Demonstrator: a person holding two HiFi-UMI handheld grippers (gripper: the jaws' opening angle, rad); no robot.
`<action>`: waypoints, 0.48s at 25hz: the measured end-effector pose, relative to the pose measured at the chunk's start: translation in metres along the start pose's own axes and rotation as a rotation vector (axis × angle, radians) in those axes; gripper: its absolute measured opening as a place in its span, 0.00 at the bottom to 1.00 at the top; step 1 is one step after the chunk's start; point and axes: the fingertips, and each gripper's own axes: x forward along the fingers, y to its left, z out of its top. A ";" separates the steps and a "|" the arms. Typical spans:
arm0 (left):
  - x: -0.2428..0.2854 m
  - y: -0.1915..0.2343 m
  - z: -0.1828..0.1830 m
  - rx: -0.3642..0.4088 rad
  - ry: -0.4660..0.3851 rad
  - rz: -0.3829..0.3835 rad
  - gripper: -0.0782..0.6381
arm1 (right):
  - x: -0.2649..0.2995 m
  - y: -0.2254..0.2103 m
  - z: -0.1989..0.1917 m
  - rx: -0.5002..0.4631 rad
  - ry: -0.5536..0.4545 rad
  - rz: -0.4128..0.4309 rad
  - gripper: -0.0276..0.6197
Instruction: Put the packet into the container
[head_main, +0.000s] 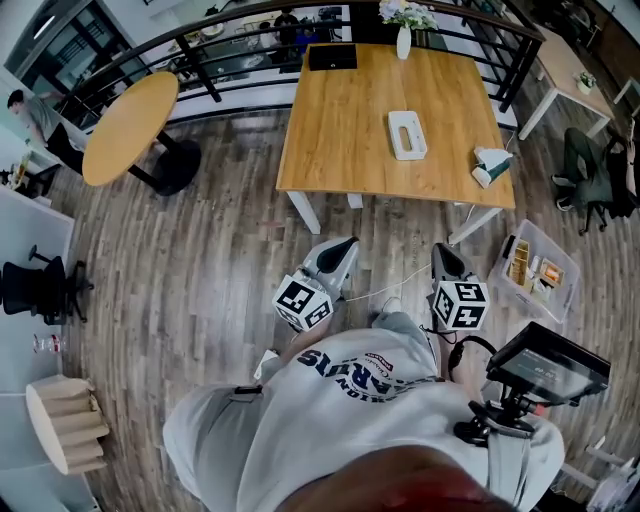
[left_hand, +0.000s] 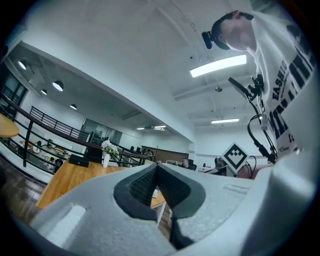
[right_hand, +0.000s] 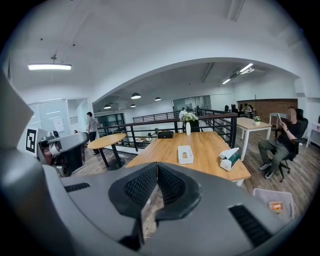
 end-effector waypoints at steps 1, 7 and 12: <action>0.009 0.003 -0.001 0.003 0.006 0.009 0.10 | 0.005 -0.007 0.001 0.010 0.001 0.007 0.06; 0.082 0.018 -0.014 0.004 0.050 0.046 0.10 | 0.043 -0.070 0.008 0.060 0.015 0.035 0.06; 0.128 0.015 -0.011 0.023 0.067 0.066 0.10 | 0.063 -0.112 0.018 0.078 -0.001 0.056 0.06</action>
